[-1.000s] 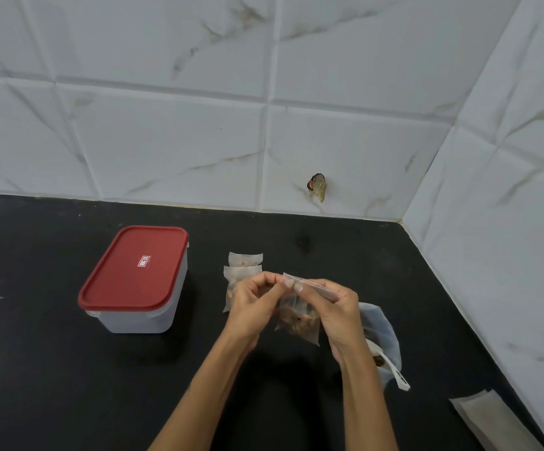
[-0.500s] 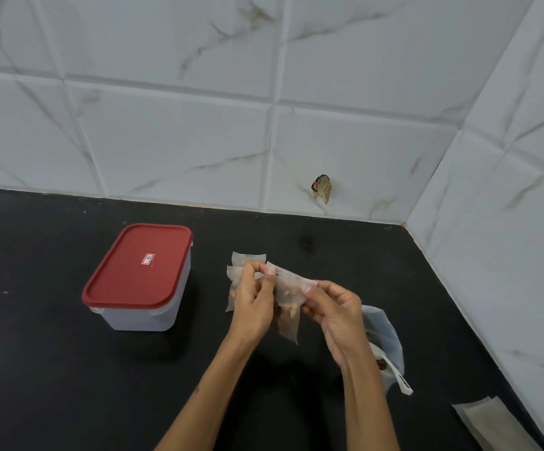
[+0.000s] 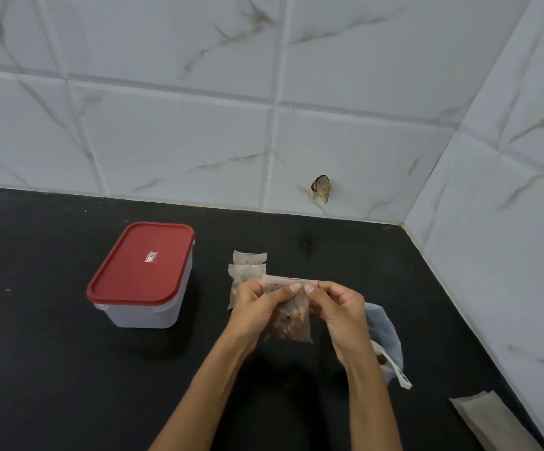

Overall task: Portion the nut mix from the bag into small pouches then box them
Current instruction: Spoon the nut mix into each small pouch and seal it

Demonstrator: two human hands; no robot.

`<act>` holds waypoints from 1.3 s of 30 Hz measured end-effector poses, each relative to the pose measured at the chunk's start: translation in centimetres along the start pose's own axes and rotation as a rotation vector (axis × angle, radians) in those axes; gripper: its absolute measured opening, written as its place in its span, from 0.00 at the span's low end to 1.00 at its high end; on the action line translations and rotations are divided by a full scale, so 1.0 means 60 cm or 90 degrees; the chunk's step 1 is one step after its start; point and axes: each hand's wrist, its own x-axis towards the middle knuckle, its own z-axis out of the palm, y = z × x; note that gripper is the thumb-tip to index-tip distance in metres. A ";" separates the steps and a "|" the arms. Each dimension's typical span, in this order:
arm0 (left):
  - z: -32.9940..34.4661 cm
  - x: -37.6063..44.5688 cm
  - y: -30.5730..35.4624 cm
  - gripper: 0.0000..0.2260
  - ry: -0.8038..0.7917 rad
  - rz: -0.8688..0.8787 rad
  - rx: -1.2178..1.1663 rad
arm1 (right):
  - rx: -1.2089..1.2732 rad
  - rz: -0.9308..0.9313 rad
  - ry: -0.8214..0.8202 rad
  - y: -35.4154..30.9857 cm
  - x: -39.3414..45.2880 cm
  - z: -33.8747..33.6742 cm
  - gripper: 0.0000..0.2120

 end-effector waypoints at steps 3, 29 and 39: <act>0.003 -0.002 0.001 0.06 0.009 0.020 -0.011 | 0.015 -0.011 0.001 0.004 -0.001 0.009 0.09; -0.090 0.009 -0.037 0.04 0.183 -0.098 0.020 | -0.044 0.139 0.125 0.093 0.025 0.071 0.08; -0.115 0.048 -0.047 0.03 0.275 -0.143 0.005 | -0.129 0.176 0.173 0.127 0.063 0.108 0.13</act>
